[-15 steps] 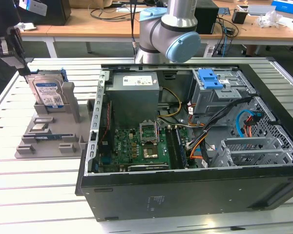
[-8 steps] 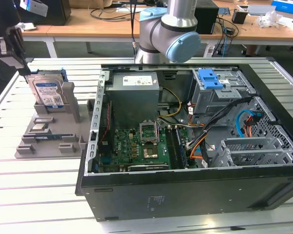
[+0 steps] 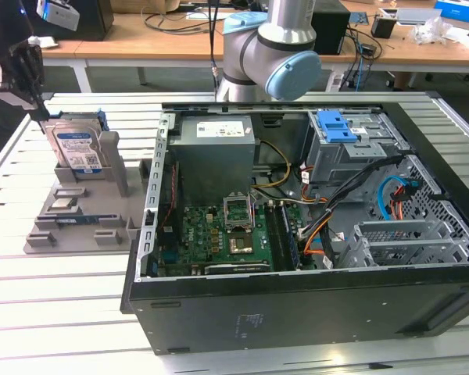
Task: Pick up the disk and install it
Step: 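Pick up the disk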
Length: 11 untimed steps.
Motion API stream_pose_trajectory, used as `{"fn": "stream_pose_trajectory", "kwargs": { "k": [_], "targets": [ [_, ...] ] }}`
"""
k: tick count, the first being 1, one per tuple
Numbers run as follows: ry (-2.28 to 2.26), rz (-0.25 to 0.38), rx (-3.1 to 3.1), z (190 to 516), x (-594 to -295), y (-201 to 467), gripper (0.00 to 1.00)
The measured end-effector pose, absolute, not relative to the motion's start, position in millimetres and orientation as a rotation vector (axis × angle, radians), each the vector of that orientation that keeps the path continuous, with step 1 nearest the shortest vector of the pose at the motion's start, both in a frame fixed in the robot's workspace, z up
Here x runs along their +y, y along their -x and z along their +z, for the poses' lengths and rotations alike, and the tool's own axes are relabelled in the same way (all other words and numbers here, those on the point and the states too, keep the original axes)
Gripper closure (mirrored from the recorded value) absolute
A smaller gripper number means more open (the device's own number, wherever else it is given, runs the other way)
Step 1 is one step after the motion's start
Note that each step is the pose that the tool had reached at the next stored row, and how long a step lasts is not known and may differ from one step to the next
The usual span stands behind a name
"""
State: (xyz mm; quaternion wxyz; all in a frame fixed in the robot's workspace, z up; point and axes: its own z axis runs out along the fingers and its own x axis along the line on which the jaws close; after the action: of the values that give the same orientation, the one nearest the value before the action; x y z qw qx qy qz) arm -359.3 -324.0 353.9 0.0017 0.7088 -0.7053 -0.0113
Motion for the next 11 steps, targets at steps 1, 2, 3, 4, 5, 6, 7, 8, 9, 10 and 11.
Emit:
{"fn": "stream_pose_trajectory", "kwargs": {
  "k": [1,2,3,4,5,6,7,8,9,10,11],
  "targets": [
    [-2.204,-0.035,-2.234,353.9,-324.0,359.3,0.9],
    [-2.191,-0.035,-2.247,353.9,-324.0,359.3,0.9],
    [-2.174,-0.035,-2.263,353.9,-324.0,359.3,0.9],
    [-2.158,-0.034,-2.278,353.9,-324.0,359.3,0.9],
    [-2.14,-0.034,-2.295,353.9,-324.0,359.3,0.9],
    [-2.126,-0.034,-2.308,353.9,-324.0,359.3,0.9],
    [-2.108,-0.034,-2.325,353.9,-324.0,359.3,0.9],
    [-2.093,-0.034,-2.338,353.9,-324.0,359.3,0.9],
    [-2.069,-0.033,-2.36,353.9,-324.0,359.3,0.9],
    [-2.038,-0.033,-2.386,353.9,-324.0,359.3,0.9],
    [-2.012,-0.033,-2.408,353.9,-324.0,359.3,0.9]
  ]
}}
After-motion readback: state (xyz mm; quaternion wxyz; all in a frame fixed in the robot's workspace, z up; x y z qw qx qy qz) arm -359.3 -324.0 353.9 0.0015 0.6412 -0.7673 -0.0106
